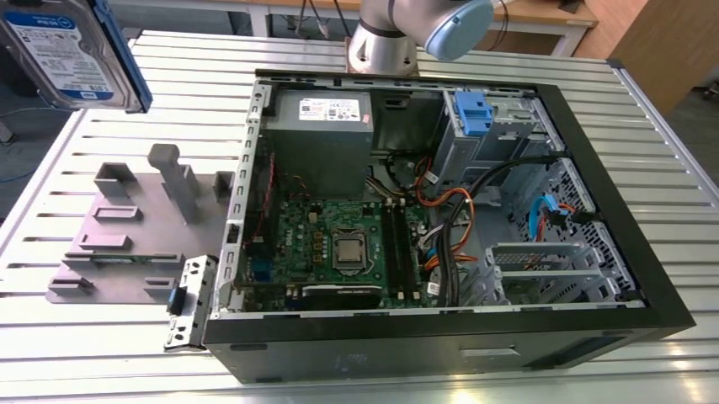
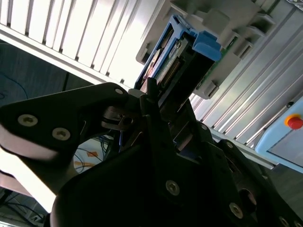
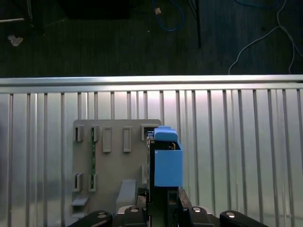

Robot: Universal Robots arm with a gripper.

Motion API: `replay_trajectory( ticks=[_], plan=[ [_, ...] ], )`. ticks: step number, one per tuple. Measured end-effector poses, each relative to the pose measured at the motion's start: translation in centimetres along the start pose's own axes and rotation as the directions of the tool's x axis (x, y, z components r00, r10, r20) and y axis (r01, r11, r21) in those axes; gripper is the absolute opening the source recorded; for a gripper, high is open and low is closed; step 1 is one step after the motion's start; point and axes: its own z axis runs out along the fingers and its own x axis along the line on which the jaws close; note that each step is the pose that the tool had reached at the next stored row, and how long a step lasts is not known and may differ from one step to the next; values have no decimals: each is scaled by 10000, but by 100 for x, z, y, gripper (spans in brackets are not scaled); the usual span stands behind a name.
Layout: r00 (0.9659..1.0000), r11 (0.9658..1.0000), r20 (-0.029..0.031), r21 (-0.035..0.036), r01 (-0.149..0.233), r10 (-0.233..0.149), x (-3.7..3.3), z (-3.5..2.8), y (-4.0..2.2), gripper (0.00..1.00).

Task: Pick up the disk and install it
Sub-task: 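Pick up the disk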

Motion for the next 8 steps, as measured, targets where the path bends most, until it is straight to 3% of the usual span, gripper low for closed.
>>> replay_trajectory(
  ticks=[8],
  plan=[
    [10000,10000,0,0,0,0,-9,-144,7,35]
  ],
)
